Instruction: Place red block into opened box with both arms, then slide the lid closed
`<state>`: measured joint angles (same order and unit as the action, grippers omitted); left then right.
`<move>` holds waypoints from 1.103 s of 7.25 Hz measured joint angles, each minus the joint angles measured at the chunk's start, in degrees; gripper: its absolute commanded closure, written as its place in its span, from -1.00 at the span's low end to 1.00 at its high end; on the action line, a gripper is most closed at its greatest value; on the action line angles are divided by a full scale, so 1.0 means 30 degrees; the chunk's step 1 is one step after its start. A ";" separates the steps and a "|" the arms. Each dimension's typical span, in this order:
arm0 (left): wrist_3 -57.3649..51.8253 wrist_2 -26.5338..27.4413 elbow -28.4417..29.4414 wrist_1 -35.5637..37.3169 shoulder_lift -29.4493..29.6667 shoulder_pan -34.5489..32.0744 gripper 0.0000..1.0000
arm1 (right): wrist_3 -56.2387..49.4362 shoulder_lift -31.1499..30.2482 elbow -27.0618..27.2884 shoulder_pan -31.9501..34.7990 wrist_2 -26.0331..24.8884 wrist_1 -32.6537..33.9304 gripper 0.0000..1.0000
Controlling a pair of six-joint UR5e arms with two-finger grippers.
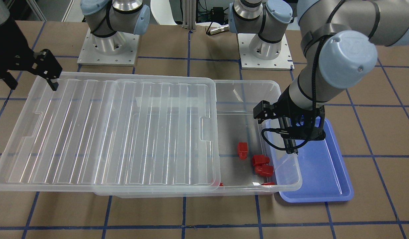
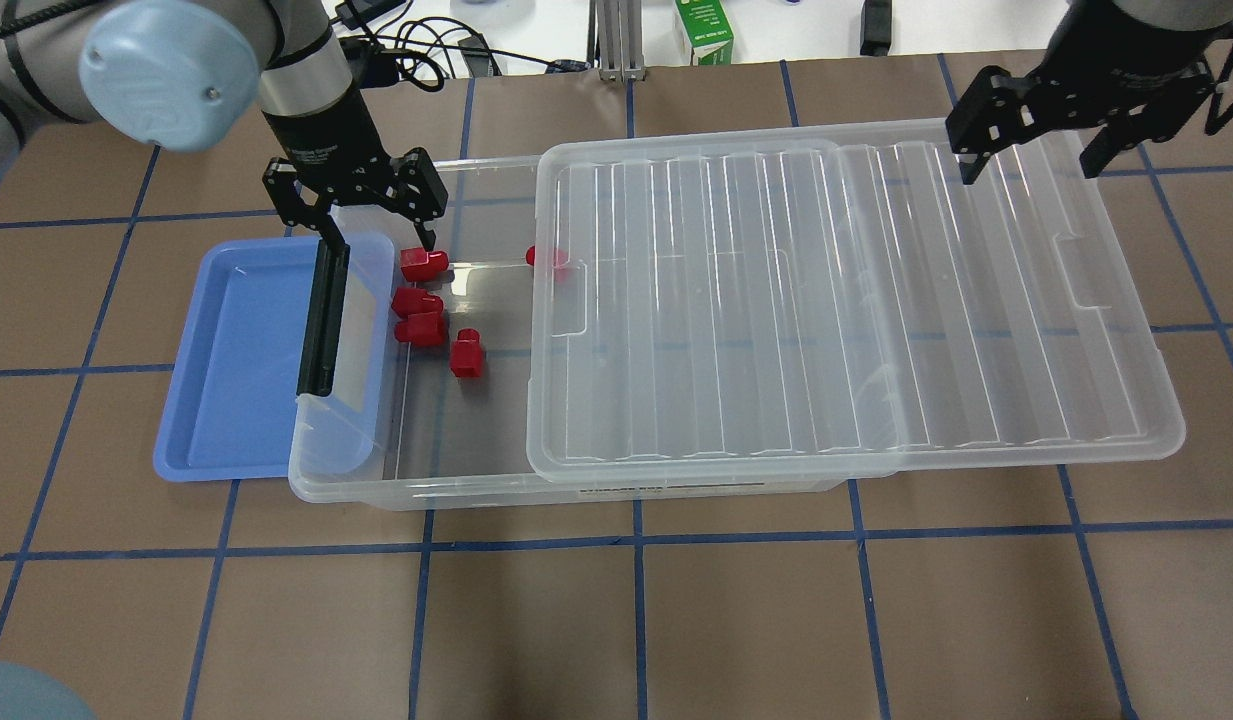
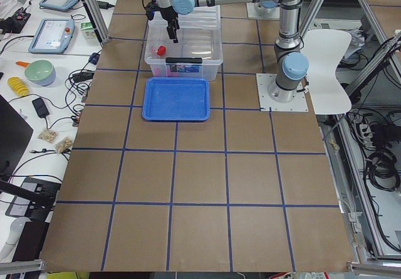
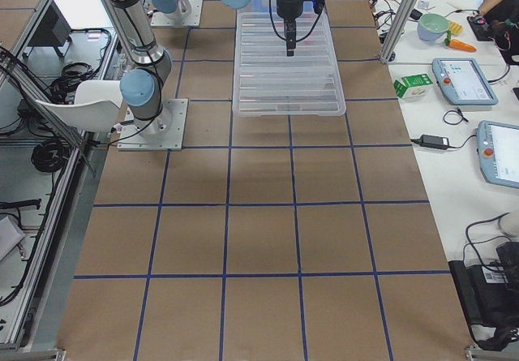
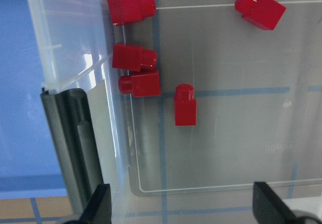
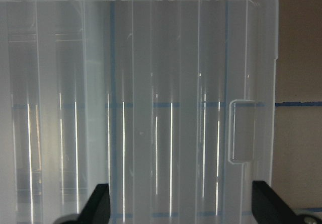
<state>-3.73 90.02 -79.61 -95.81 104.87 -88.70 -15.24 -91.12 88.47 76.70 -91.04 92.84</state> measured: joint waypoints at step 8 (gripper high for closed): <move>-0.0822 -0.0955 -0.0957 -0.1982 -0.3841 0.0720 -1.00 | -1.0603 0.0644 0.4897 -0.8131 0.1068 0.4296 -1.00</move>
<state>-6.20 87.15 -82.48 -101.76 93.35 -86.54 -47.05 -89.19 103.16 52.31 -87.83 105.73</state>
